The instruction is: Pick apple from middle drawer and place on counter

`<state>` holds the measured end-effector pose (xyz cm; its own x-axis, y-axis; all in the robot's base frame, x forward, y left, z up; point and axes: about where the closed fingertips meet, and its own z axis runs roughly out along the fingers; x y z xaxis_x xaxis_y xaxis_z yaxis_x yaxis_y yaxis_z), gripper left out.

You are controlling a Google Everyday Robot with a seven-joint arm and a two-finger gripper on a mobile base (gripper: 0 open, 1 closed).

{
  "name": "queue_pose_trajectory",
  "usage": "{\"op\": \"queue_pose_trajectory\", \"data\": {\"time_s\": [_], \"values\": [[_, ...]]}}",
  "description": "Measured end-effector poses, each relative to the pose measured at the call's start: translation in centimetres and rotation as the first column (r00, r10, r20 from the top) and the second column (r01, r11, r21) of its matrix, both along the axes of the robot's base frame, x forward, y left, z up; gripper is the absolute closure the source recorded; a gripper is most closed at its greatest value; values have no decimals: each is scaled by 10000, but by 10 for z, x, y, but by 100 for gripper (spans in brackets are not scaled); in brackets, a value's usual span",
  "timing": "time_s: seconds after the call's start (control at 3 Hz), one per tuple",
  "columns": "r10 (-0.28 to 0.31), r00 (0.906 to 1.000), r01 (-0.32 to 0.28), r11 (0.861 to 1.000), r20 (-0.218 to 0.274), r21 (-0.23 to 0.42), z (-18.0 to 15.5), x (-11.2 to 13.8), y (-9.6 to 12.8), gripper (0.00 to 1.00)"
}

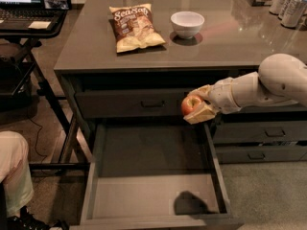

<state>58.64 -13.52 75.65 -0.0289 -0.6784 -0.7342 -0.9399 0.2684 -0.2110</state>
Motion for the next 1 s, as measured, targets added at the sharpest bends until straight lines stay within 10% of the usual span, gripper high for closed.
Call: {"op": "queue_pose_trajectory", "data": {"time_s": [1.0], "values": [[287,9690,-539,9938,2452,970,122,57,36,100]]}}
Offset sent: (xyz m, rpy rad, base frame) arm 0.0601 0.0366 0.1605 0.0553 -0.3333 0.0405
